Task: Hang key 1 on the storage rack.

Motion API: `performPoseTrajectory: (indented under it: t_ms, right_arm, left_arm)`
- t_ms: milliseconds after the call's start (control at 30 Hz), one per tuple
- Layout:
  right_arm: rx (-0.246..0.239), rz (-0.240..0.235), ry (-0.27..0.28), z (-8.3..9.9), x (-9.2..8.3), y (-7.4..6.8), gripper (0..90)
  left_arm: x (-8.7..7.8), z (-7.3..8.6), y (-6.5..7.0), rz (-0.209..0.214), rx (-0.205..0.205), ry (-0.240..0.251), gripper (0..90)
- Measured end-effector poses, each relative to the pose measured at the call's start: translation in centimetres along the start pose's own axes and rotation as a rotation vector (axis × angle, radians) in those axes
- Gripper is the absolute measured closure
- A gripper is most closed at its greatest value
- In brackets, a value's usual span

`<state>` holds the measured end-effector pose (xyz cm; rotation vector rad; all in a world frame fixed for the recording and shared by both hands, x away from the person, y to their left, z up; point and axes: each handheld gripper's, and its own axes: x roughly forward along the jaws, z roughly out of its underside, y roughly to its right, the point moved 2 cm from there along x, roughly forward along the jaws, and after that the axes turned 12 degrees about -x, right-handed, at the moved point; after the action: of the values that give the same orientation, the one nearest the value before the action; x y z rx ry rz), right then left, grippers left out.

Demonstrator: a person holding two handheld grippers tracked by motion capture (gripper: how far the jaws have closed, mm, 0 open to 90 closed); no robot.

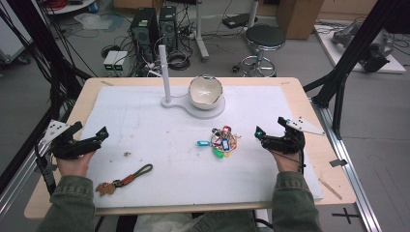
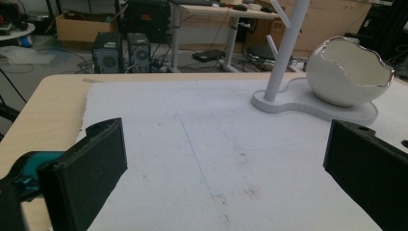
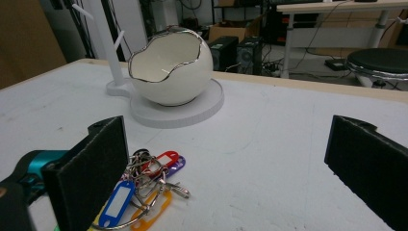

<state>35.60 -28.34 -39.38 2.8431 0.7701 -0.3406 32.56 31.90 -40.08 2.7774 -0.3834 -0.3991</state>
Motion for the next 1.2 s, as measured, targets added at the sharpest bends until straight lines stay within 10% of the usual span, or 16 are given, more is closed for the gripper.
performPoseTrajectory:
  t_ms: [1200]
  right_arm:
    - [0.015,0.009,-0.043,0.4,0.4,0.0,0.7]
  left_arm:
    - [0.5,1.0,2.7,0.131,0.03,-0.174,1.7]
